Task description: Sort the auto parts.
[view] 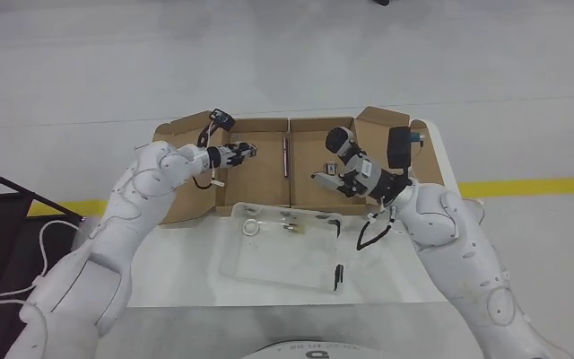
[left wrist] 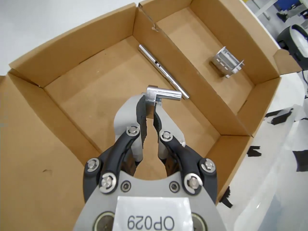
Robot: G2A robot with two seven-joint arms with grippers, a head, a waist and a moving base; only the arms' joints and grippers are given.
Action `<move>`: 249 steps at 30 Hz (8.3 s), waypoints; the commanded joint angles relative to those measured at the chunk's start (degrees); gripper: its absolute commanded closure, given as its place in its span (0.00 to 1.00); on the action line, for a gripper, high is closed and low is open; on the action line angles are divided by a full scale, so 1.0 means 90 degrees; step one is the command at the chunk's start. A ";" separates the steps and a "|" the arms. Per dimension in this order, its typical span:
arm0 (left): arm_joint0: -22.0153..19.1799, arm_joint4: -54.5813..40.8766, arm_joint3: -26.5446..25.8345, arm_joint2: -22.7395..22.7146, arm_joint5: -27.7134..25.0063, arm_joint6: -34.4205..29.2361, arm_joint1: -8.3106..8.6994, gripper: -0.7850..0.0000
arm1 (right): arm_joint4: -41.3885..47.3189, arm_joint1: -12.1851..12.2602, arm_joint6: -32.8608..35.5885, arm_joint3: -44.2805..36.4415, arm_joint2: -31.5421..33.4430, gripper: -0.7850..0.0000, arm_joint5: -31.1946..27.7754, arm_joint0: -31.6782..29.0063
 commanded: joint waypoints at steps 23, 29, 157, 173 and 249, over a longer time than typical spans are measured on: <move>-0.0765 0.0038 0.1796 0.0563 -0.0264 0.0197 -0.0849 0.00 | 0.0000 0.0000 0.0000 0.0000 0.0000 0.00 0.0000 0.0000; -0.0765 0.0038 0.1796 0.0563 -0.0264 0.0197 -0.0849 0.00 | 0.0000 0.0000 0.0000 0.0000 0.0000 0.00 0.0000 0.0000; 0.1156 -0.2085 -0.0594 -0.1892 -0.1849 0.1119 0.0141 0.00 | -0.5275 -0.0231 0.2652 0.1253 -0.2948 0.63 0.0470 0.0830; 0.1150 -0.1921 -0.0499 -0.1967 -0.1889 0.1150 0.0114 0.00 | -0.5435 -0.0180 0.2583 0.1104 -0.2867 0.56 0.0649 0.0682; 0.1808 -0.1481 -0.1283 -0.2313 -0.1771 0.1339 0.0113 0.00 | 0.7726 0.0124 0.4115 0.4002 -0.3279 1.00 -0.1817 0.1988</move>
